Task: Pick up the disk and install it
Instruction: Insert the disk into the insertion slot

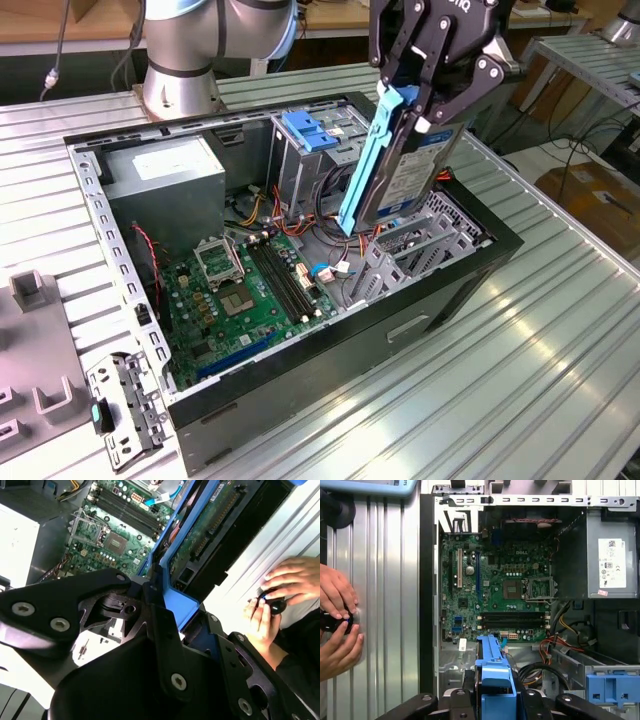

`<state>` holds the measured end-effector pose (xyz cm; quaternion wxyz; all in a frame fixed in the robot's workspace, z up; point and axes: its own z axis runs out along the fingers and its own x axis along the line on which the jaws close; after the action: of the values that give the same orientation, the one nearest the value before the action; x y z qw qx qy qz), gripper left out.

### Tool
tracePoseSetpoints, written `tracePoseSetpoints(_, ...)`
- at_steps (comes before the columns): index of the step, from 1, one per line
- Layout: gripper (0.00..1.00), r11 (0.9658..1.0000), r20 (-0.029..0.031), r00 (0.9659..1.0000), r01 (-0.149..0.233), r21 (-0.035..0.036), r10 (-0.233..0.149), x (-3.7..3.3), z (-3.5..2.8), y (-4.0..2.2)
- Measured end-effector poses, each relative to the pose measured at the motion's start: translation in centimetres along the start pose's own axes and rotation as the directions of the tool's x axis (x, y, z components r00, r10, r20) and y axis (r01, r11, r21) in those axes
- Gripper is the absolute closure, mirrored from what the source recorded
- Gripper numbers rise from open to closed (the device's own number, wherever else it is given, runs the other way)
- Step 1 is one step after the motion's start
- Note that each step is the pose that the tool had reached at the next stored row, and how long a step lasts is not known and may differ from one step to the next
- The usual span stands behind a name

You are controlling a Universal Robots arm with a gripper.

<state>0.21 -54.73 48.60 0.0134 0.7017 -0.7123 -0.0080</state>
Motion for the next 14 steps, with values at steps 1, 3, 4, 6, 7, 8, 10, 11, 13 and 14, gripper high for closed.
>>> tracePoseSetpoints(1, 0.63, 1.0, -0.0001, 1.0, 0.0, 0.0003, 0.0, -0.01, 0.07, -0.4)
tracePoseSetpoints(3, 0.63, 1.0, 0.0001, 1.0, 0.0, 0.0017, 0.0, -0.01, 0.15, -0.94)
tracePoseSetpoints(4, 0.63, 1.0, 0.0001, 1.0, 0.0, 0.0037, 0.0, -0.01, 0.19, -1.2)
tracePoseSetpoints(6, 0.63, 0.9999, 0.0002, 1.0, 0.0, 0.015, 0.0, 0.0, 0.28, -1.71)
tracePoseSetpoints(7, 0.63, 0.9998, 0.0003, 1.0, 0.0, 0.0203, 0.0, 0.01, 0.31, -1.82)
tracePoseSetpoints(8, 0.63, 0.9997, 0.0003, 1.0, 0.0, 0.0257, 0.0, 0.01, 0.33, -1.92)
tracePoseSetpoints(10, 0.63, 0.9995, 0.0007, 1.0, -0.001, 0.0317, 0.001, 0.0, 0.44, -2.12)
tracePoseSetpoints(11, 0.63, 0.9995, 0.0006, 1.0, -0.003, 0.0325, 0.003, 0.01, 0.52, -2.2)
tracePoseSetpoints(13, 0.63, 0.9994, 0.0008, 1.0, -0.006, 0.0327, 0.006, 0.0, 0.71, -2.45)
tracePoseSetpoints(14, 0.63, 0.9994, 0.001, 1.0, -0.006, 0.0328, 0.006, 0.02, 0.96, -2.91)
